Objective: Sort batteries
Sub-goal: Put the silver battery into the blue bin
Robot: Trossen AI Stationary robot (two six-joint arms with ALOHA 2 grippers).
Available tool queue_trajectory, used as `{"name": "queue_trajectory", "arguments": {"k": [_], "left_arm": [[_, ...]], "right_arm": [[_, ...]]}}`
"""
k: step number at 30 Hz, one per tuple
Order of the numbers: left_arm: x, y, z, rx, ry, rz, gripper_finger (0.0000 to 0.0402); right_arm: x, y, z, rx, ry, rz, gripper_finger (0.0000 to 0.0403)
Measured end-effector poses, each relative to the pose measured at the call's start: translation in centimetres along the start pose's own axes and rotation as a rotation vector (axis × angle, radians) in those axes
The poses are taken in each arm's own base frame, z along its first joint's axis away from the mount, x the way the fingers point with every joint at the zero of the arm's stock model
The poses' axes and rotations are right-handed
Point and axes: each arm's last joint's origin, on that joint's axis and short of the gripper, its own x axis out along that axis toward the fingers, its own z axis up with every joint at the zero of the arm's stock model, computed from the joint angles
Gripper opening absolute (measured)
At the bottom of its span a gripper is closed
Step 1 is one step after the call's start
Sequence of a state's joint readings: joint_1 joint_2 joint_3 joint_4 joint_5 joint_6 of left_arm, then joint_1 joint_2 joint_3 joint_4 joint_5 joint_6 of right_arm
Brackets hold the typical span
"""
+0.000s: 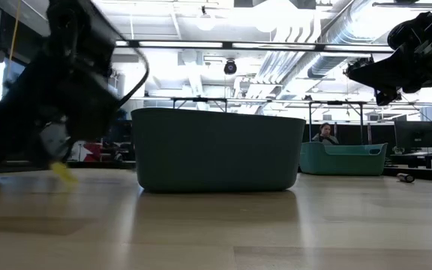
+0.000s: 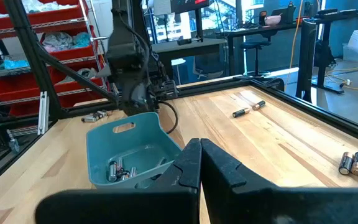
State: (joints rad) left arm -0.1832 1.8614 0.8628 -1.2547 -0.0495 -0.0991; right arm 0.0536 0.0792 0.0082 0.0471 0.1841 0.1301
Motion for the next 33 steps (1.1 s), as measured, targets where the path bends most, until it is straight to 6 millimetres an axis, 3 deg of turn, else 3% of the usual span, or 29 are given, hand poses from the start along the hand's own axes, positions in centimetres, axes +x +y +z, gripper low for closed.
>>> {"name": "queue_trajectory", "arguments": {"k": [6,12,16,19,22,26,29,33], "left_arm": [[-6.8,0.4,0.3,-0.094,-0.176,0.177,0.0031],[-14.8,1.4,-4.1,-0.293,-0.450,0.252,0.0031],[-18.5,2.3,-7.4,-0.470,-0.751,0.238,0.0031],[-21.1,2.5,-7.7,-0.557,-1.105,0.124,0.0031],[-23.8,2.1,-6.1,-0.503,-1.430,-0.033,0.0031],[-26.0,1.2,-1.5,-0.351,-1.672,-0.190,0.0031],[-25.2,0.7,2.8,-0.305,-1.631,-0.301,0.0031],[-23.3,0.5,7.9,-0.291,-1.396,-0.367,0.0031]], "right_arm": [[0.0,0.0,0.0,0.000,0.000,0.000,0.0000],[0.0,0.0,0.0,0.000,0.000,0.000,0.0000],[0.0,0.0,0.0,0.000,0.000,0.000,0.0000],[0.0,0.0,0.0,0.000,0.000,0.000,0.0000],[0.0,0.0,0.0,0.000,0.000,0.000,0.0000],[0.0,0.0,0.0,0.000,0.000,0.000,0.0000],[0.0,0.0,0.0,0.000,0.000,0.000,0.0000],[0.0,0.0,0.0,0.000,0.000,0.000,0.0000]]}}
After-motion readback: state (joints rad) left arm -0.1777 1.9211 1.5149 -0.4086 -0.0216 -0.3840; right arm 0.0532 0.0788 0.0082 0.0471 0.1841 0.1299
